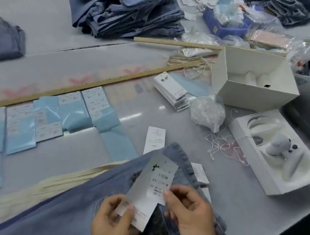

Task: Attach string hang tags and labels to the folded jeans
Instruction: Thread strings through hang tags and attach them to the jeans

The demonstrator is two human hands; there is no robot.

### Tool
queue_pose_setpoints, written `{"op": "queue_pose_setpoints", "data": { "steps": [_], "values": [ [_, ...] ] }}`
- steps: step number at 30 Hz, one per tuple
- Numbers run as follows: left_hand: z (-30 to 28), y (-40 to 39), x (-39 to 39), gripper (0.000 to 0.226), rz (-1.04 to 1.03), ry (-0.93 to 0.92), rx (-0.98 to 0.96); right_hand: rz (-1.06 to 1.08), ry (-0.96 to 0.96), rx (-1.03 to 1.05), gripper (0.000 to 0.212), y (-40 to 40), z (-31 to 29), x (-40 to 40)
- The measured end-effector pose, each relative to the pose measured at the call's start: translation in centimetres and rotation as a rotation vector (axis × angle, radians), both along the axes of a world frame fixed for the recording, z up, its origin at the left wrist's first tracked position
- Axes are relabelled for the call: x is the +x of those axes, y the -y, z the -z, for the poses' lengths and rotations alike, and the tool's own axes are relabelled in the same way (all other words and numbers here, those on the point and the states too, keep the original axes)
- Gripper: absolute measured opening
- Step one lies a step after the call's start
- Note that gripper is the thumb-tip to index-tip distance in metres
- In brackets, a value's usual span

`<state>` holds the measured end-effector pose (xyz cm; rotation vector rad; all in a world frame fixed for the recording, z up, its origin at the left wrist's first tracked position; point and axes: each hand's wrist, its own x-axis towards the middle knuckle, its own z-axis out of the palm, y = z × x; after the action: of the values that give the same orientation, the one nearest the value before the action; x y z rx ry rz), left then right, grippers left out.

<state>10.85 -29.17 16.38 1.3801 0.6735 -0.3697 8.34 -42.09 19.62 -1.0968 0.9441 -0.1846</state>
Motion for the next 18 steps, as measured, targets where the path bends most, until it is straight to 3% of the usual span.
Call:
{"op": "queue_pose_setpoints", "data": {
  "steps": [7, 11, 14, 18],
  "values": [
    [-3.6, 0.1, -1.9, 0.032, -0.131, 0.027, -0.438, -0.109, 0.025, -0.171, 0.027, -2.1, -2.4, -1.0],
    [-4.0, -0.6, -2.4, 0.03, -0.086, 0.094, -0.558, -0.161, -0.004, -0.448, 0.026, -2.8, -3.3, -1.4],
    [-4.4, -0.9, -2.3, 0.027, -0.023, 0.165, -0.539, -0.238, -0.034, -0.658, 0.025, -3.5, -4.0, -1.7],
    [-3.9, -0.7, -2.0, 0.025, 0.052, 0.348, -0.22, -0.309, -0.057, -0.948, 0.022, -4.7, -4.5, -2.0]
  ]
}}
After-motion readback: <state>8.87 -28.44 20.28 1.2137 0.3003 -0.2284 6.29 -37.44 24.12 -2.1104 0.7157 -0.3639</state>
